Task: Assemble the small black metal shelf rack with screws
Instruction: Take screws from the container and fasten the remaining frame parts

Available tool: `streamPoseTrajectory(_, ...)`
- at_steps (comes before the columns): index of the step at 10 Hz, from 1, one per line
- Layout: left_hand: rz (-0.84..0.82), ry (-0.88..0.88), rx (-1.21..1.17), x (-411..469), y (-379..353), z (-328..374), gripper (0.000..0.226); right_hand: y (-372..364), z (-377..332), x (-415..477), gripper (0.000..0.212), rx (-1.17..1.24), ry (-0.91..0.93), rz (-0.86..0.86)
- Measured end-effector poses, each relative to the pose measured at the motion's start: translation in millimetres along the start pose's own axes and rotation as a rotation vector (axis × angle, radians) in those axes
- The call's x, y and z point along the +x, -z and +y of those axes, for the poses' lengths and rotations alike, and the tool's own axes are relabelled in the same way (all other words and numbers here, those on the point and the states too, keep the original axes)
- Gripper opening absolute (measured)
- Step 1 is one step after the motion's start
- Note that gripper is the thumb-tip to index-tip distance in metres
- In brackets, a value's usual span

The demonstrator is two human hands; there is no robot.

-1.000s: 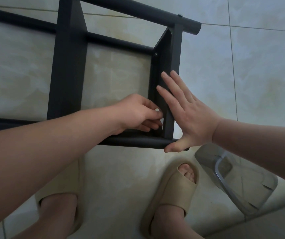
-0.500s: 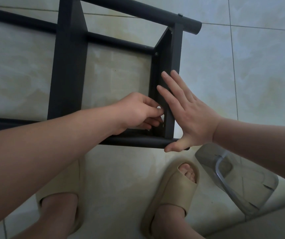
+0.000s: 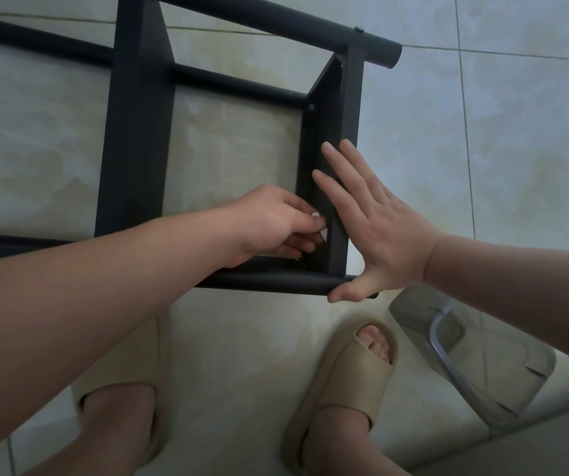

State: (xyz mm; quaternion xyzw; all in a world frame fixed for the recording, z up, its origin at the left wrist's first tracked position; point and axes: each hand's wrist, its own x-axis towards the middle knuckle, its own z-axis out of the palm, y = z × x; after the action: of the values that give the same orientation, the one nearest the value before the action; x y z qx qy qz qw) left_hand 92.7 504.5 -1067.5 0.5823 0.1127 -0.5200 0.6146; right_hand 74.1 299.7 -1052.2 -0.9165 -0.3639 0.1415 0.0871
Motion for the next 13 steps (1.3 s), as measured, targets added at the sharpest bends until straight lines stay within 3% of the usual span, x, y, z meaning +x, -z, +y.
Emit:
streamPoseTrajectory(5, -0.049, -0.006, 0.037, -6, 1, 2, 0.019, 0, 0, 0, 0.136, -0.003, -0.002, -0.005)
streamPoseTrajectory(13, -0.105, -0.064, 0.367, -10, 10, 0, 0.018, -1, 0, 0, 0.136, 0.004, -0.001, -0.005)
